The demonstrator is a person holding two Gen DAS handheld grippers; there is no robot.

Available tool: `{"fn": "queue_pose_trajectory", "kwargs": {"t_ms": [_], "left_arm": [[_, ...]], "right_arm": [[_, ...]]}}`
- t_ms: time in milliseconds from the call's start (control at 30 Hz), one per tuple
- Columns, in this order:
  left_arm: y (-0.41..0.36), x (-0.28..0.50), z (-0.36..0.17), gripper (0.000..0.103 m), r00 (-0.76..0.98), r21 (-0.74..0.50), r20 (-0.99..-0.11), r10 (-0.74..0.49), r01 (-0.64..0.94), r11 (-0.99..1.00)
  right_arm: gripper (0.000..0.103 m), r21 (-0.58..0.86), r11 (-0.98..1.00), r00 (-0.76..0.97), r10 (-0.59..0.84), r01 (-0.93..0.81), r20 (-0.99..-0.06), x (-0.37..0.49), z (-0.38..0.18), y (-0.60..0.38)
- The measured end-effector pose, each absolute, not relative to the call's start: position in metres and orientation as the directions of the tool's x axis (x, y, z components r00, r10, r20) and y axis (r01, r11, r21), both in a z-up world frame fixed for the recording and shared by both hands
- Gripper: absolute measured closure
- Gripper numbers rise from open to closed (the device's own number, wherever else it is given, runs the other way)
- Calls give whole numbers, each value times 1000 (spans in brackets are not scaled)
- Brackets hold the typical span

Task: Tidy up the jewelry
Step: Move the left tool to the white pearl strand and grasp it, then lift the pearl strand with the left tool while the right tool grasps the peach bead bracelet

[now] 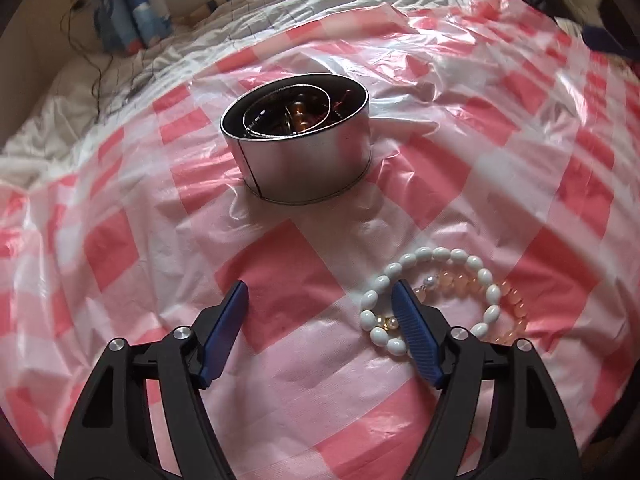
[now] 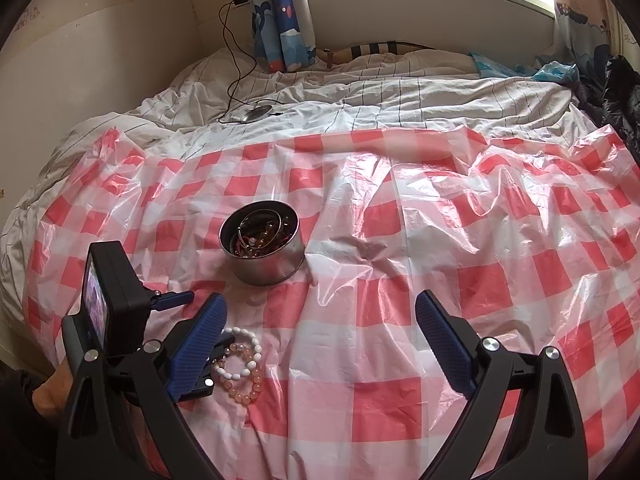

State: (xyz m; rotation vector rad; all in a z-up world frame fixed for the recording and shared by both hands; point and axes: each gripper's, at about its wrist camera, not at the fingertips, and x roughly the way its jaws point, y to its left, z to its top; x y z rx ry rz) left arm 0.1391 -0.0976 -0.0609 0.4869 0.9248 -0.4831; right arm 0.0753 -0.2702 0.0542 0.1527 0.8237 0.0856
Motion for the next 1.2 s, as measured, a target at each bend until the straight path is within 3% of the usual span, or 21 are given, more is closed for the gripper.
{"fn": "queue_pose_trajectory", "kwargs": {"t_ms": [100, 200, 267, 300, 433, 467, 667, 900, 1167, 1200], "left_arm": [[-93, 142, -56, 49, 588, 308, -804, -91, 542, 782], [-76, 155, -54, 57, 525, 205, -841, -132, 534, 820], [-63, 162, -54, 67, 429, 35, -871, -238, 539, 842], [-61, 163, -54, 68, 414, 4, -872, -261, 541, 841], [-56, 162, -54, 94, 371, -60, -873, -318, 565, 823], [-56, 161, -54, 96, 362, -69, -873, -327, 571, 818], [-40, 160, -33, 97, 444, -32, -844, -302, 520, 854], [-18, 169, -17, 96, 493, -21, -824, -278, 465, 885], [-10, 171, -14, 96, 501, -23, -819, -279, 457, 889], [-9, 172, -14, 96, 502, -24, -819, -279, 456, 890]], "right_arm": [[12, 168, 985, 674, 140, -23, -726, 76, 53, -268], [12, 166, 986, 668, 144, -31, -730, 77, 52, -265], [12, 166, 985, 662, 148, -36, -735, 78, 50, -263], [12, 166, 985, 659, 150, -39, -737, 78, 50, -261], [12, 156, 984, 632, 177, -89, -754, 81, 43, -248], [12, 150, 982, 619, 188, -113, -762, 82, 40, -242], [12, 74, 959, 540, 216, -272, -814, 83, 14, -193], [12, -81, 919, 498, 133, -385, -857, 95, -30, -139], [12, -14, 931, 431, 156, -364, -889, 118, -59, -142], [20, 11, 933, 421, 173, -361, -890, 118, -59, -144]]}}
